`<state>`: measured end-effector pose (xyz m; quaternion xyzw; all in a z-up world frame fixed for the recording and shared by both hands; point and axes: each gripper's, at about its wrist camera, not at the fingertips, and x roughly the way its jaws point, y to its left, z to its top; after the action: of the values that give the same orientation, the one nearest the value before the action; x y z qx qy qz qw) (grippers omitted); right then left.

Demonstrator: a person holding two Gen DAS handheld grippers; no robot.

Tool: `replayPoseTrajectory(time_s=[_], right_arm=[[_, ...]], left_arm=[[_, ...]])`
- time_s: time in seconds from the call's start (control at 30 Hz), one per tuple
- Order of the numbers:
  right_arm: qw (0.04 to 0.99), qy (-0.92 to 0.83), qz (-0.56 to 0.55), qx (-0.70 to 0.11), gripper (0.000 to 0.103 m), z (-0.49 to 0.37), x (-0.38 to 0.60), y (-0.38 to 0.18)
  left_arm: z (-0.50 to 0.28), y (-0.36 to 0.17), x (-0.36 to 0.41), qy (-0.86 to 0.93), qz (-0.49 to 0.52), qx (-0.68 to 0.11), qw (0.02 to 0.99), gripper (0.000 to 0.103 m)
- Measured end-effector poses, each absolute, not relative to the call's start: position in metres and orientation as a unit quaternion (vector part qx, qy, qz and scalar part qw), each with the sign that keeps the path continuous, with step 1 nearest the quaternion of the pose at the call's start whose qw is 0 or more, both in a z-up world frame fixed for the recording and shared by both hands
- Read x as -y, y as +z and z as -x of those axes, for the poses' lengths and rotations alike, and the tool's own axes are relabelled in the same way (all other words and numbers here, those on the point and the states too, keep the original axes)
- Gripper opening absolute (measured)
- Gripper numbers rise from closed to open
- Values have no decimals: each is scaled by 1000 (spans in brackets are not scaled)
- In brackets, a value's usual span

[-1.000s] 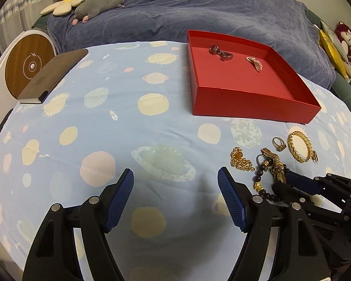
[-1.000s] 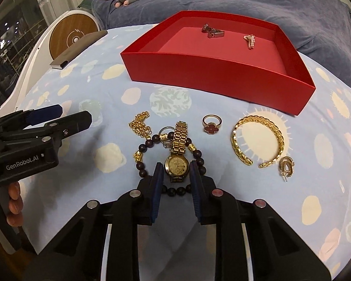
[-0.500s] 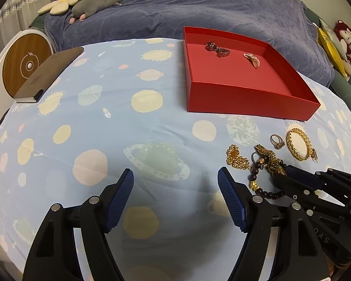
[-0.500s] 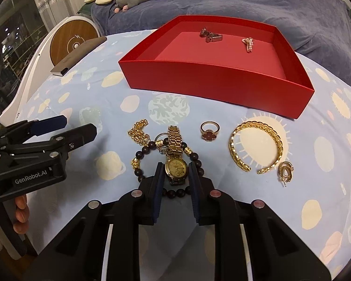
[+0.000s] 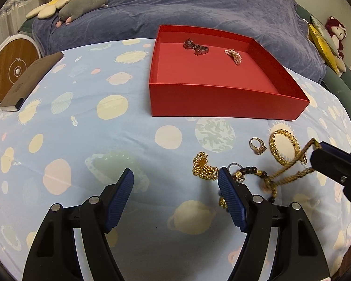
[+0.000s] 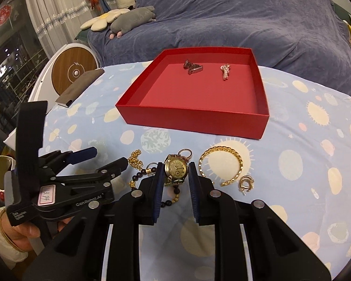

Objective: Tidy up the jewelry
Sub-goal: 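Grasp the gold watch with the right gripper while the left gripper grasps the gold chain, then carry the gold watch and gold chain into the red box and open both grippers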

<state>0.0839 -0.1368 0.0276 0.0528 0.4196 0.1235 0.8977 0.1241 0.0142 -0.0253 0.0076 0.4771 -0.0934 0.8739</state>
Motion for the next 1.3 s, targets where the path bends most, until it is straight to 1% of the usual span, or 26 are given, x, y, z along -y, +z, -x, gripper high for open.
replayPoseTrajectory(time_s=[0.1,0.13,0.17,0.33,0.4,0.5,0.57,0.6,0.67,0.7,0.8,0.9,1.3], right_arm=[[902,117,-52,-413,20,-79,145,34],[902,114,-51,-413,20,-78,146,34],[902,112,-50,-414,20,-76,148,33],[899,108,-43,-423,20,-71,153,24],[898,107,-43,-425,20,-69,155,22],[898,105,-43,-426,20,-67,158,22],[899,102,-43,-424,20,-66,159,23],[899,101,-44,-423,20,-67,161,24],[900,99,-46,-422,20,-66,162,25],[901,98,-47,-421,20,-66,163,26],[902,96,-48,-417,20,-65,163,29],[904,95,-49,-413,20,-66,164,32],[909,98,-59,-401,20,-70,164,45]], left_arm=[[-130,-30,-5,-91,-13,-477,874,71],[-132,-32,-2,-91,-14,-479,873,70],[-132,-34,0,-91,-16,-479,873,65],[-133,-39,9,-84,-36,-473,876,57],[-132,-40,12,-82,-43,-468,879,51],[-131,-40,15,-82,-51,-462,882,37],[-130,-39,17,-86,-56,-460,882,24],[-129,-39,18,-84,-62,-460,882,21],[-128,-39,20,-85,-73,-459,881,13],[-127,-39,20,-86,-73,-460,881,11],[-128,-37,16,-93,-62,-466,878,9],[-127,-29,12,-104,-49,-464,878,3],[-112,14,-6,-141,7,-441,886,2]])
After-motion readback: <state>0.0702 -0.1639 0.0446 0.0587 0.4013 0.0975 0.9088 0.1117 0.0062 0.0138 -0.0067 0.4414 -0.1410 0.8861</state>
